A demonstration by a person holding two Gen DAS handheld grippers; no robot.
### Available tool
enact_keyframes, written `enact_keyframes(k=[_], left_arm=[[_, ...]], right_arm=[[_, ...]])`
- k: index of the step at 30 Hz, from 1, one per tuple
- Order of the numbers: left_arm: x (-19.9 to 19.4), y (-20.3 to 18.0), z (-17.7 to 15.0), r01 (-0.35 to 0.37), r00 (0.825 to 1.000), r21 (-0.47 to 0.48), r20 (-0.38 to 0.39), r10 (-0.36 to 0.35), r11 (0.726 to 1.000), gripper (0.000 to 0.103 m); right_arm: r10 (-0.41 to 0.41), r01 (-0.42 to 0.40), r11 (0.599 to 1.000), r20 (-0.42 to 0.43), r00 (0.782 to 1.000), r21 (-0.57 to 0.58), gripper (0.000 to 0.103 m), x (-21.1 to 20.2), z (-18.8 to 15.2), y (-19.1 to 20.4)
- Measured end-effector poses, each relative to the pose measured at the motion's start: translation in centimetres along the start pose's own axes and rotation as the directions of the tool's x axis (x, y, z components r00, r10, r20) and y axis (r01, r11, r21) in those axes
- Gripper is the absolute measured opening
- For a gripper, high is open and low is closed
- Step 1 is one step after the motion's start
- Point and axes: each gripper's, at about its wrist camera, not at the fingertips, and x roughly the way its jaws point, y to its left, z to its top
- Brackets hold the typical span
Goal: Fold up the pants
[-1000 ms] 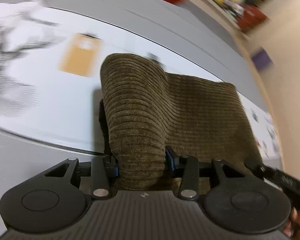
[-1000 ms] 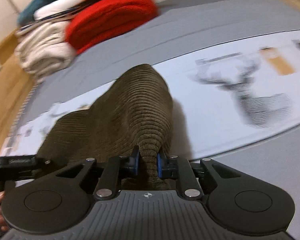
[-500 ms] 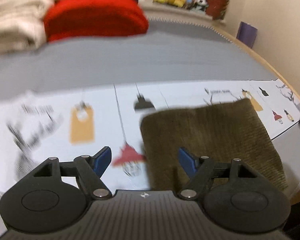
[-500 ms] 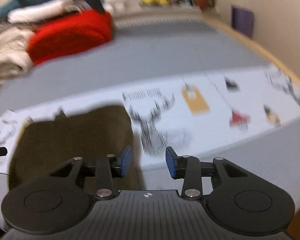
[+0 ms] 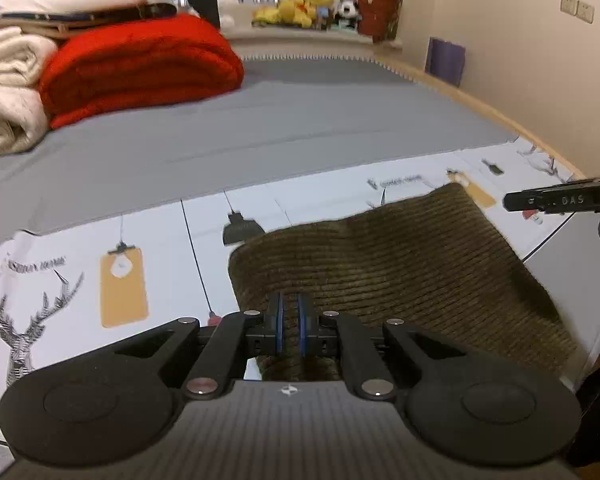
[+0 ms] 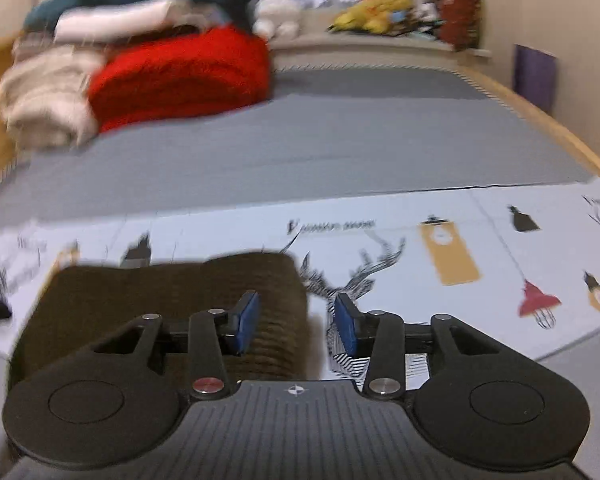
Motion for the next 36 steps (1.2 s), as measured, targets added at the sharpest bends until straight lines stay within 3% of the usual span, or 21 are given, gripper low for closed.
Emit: enact_keyframes(k=[3,4,5,7,9,12,15,19,21,23,29,31,34,36], left_arm=[[1.8,0.2,0.2,0.014,0.999,-0.009,-0.044,-0.014,1.000,0.008],[3.0,0.3,0.0,0.009,0.995,-0.008,-0.099,-0.009,1.000,0.008],[4.9,0.6,-0.6,-0.015,0.981,0.001,-0.196,0.015,1.000,0.008],[6.9,1.2,-1.2,-0.077,0.957,0.007,-0.281,0.076,0.997,0.009],[7.0,1.6,-0.9,-0.066,0.960,-0.011,-0.272,0.061,0.998,0.008],[6.7,2.6,-0.5,-0.049,0.966,-0.074,-0.257,0.029,0.996,0.009],[5.1,3.6,0.7,-0.041,0.987,-0.157,-0.162,0.015,0.987,0.013],[4.8,4.0,2.0,0.036,0.997,-0.215,-0.058,-0.049,0.976,0.016],[6.2,3.4,2.1,0.031,0.991,-0.197,-0.119,-0.055,0.980,0.016],[8.5,2.8,1.4,-0.038,0.972,-0.132,-0.233,0.006,0.991,0.016],[7.1,3.2,2.0,-0.037,0.984,-0.191,-0.176,0.003,0.981,0.021],[5.8,3.1,2.0,-0.009,0.991,-0.181,-0.132,-0.015,0.983,0.035],[4.0,2.5,1.5,0.075,0.990,-0.149,-0.105,-0.091,0.986,0.038],[3.4,1.8,0.5,0.131,0.982,-0.107,-0.119,-0.144,0.986,0.038]], right_arm=[[0.019,-0.019,0.998,-0.002,1.000,-0.067,0.044,1.5,0.5,2.0],[0.023,-0.023,0.996,-0.004,1.000,-0.087,0.044,2.0,0.6,2.6],[0.016,-0.019,0.993,-0.025,1.000,-0.115,0.041,2.9,0.5,3.0],[-0.031,0.006,0.984,-0.140,0.990,-0.176,0.038,5.7,-0.1,3.5],[-0.057,0.013,0.978,-0.208,0.976,-0.209,0.040,7.8,-0.6,3.8],[-0.069,0.024,0.977,-0.208,0.976,-0.211,0.040,8.9,-0.3,3.9],[-0.066,0.032,0.987,-0.211,0.975,-0.160,0.040,8.6,0.1,3.5],[-0.036,0.032,0.995,-0.040,0.999,-0.093,0.034,5.8,1.3,3.0],[-0.102,0.096,0.991,-0.060,0.993,-0.099,0.034,6.7,0.9,2.6],[-0.155,0.138,0.985,-0.185,0.971,-0.103,0.034,9.1,-0.3,1.7],[-0.159,0.152,0.987,-0.156,0.975,-0.059,0.035,7.8,-0.1,1.4],[-0.140,0.136,0.990,-0.133,0.981,-0.043,0.035,6.0,-0.2,1.4],[-0.067,0.057,0.996,-0.158,0.985,-0.070,0.042,3.4,-1.0,1.6],[0.012,-0.041,0.991,-0.227,0.974,-0.124,0.049,2.1,-2.6,2.1]])
